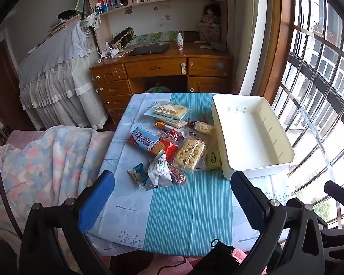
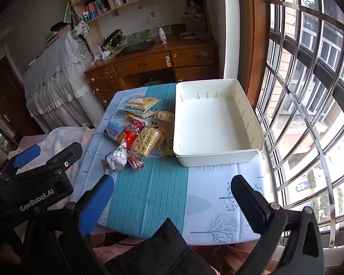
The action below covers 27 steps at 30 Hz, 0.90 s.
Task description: Organize snacks
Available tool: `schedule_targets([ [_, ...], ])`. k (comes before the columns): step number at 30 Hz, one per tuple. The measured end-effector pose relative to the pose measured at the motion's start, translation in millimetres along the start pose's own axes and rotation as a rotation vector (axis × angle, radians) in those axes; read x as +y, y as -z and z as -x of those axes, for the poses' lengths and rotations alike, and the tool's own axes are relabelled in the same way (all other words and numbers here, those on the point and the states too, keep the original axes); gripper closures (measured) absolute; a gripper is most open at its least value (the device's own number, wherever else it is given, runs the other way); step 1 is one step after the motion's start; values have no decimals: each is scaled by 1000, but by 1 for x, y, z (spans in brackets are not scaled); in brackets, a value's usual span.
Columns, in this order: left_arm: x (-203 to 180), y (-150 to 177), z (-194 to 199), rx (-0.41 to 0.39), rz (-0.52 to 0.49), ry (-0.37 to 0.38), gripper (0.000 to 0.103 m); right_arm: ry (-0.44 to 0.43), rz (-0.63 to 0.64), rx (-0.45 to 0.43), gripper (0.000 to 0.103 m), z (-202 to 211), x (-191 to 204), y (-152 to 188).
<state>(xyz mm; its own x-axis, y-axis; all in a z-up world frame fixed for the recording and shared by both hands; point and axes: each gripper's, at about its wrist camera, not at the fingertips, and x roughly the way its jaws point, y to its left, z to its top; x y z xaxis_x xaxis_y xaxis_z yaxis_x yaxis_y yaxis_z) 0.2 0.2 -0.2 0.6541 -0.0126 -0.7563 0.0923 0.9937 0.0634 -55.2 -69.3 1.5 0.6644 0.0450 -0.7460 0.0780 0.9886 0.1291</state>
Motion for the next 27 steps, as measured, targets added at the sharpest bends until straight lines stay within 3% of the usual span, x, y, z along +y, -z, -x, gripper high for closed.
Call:
schedule_targets([
  [27, 3, 8, 4, 10, -14, -58, 2, -56, -17, 17, 0, -9, -5, 0],
])
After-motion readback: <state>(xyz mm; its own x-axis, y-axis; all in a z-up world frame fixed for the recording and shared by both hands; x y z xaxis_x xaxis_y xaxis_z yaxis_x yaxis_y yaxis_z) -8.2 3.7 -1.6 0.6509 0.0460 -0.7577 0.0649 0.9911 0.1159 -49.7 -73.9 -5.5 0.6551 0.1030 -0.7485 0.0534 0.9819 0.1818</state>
